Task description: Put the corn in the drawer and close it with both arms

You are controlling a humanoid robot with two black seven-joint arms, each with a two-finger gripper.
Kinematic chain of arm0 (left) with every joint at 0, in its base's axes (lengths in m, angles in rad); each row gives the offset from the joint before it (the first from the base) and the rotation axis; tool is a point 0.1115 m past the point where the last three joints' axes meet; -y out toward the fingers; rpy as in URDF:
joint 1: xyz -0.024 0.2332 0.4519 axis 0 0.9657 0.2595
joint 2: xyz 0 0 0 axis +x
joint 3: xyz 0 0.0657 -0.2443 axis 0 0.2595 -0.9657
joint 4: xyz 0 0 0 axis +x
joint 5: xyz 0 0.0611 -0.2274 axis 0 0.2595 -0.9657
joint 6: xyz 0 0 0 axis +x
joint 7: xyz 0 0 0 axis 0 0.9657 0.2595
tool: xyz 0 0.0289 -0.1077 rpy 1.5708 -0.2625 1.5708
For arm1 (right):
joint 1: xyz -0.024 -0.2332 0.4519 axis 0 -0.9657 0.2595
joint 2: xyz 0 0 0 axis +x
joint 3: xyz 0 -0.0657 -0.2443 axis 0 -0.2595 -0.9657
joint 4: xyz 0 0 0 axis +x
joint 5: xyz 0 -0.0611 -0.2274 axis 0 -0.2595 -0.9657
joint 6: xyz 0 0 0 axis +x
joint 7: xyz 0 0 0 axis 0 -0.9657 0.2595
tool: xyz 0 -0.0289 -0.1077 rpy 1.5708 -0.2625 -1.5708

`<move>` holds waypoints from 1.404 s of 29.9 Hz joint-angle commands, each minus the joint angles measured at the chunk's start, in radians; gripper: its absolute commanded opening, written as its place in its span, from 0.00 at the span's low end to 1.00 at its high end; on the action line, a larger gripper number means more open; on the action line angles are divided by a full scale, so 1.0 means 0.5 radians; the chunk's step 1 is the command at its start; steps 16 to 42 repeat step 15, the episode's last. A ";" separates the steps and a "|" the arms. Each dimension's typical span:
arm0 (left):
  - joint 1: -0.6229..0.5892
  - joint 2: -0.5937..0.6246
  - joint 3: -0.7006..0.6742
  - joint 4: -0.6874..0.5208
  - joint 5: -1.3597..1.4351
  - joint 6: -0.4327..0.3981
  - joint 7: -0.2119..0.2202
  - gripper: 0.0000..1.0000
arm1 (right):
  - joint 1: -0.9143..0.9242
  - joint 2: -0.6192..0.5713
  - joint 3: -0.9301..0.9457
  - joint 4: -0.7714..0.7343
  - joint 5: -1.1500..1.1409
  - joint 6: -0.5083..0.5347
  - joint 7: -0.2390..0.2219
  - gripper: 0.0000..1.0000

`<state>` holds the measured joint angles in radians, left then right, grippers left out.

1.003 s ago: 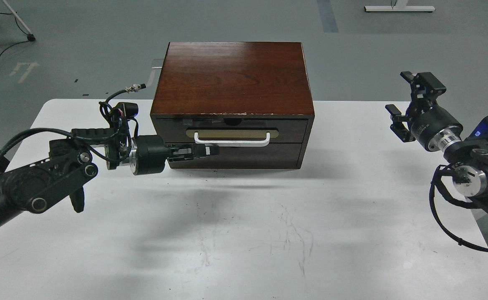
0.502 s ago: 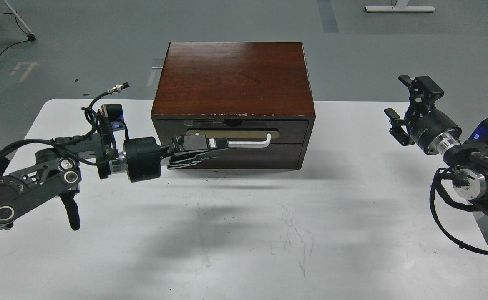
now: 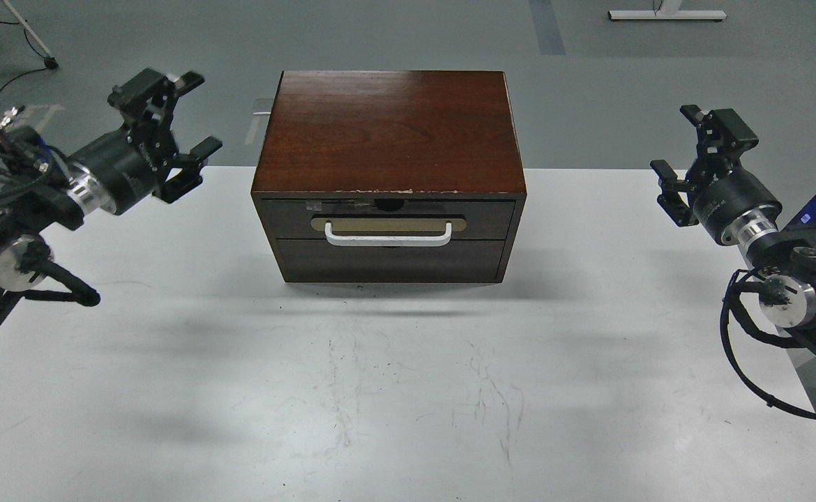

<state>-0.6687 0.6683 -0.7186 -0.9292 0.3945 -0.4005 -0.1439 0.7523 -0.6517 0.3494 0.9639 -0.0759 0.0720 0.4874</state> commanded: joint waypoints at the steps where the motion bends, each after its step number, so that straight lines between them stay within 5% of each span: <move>1: 0.049 0.001 0.001 0.190 -0.359 0.055 0.245 0.98 | -0.029 0.015 0.007 0.014 0.014 -0.003 0.003 0.94; 6: 0.104 0.007 -0.002 0.177 -0.399 0.055 0.230 0.98 | -0.059 0.027 0.035 0.023 0.017 -0.006 0.003 0.95; 14: 0.141 -0.002 -0.023 0.171 -0.405 0.055 0.076 0.98 | -0.069 0.000 0.108 0.106 0.017 -0.012 0.003 0.99; 42: 0.141 -0.002 -0.023 0.171 -0.405 0.055 0.076 0.98 | -0.069 -0.001 0.108 0.106 0.017 -0.012 0.003 0.99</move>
